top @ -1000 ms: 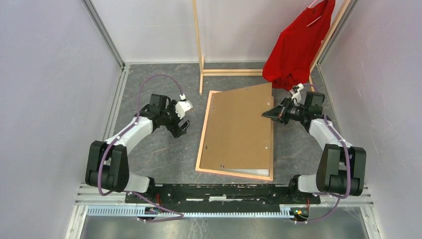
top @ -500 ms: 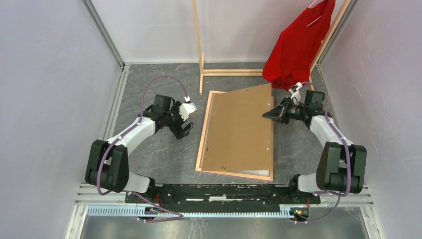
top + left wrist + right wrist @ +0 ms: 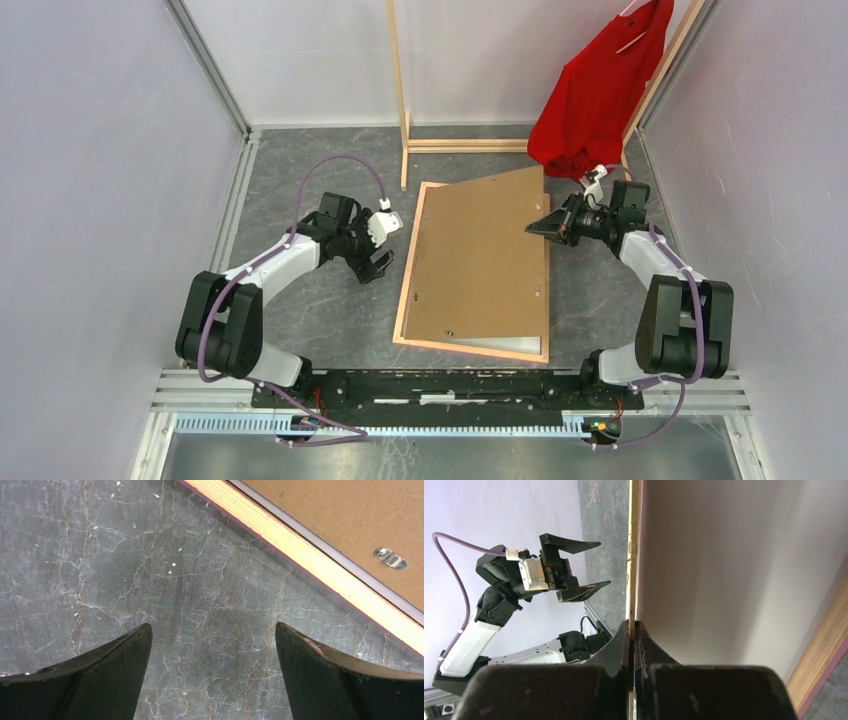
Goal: Put the photo into the frame
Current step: Turn over the photo frame item on the photo frame, then install the photo frame at the center of the board.
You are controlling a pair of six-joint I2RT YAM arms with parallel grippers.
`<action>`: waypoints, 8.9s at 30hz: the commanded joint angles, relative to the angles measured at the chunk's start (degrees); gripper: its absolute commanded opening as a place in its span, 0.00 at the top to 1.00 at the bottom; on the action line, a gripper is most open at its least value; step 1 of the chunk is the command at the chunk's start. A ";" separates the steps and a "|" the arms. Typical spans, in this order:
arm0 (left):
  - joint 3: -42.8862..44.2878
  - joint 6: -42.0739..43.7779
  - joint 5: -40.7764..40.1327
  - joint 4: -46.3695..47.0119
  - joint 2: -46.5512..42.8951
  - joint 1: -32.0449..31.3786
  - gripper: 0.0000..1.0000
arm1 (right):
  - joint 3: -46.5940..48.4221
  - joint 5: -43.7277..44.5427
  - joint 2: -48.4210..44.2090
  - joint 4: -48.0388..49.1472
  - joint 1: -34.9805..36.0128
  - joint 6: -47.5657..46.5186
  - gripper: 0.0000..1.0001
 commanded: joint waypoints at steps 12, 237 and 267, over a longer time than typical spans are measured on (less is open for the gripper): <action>-0.54 0.31 -0.85 1.46 0.66 -1.08 0.02 | 0.69 -1.08 2.27 6.50 -0.14 0.22 1.00; 7.71 -6.64 14.31 -11.90 12.47 4.16 0.66 | 2.80 77.36 23.22 36.48 83.78 -36.24 0.52; 6.88 -4.96 11.85 -11.43 13.81 1.53 0.67 | 3.06 82.31 26.03 38.82 83.66 -36.62 0.65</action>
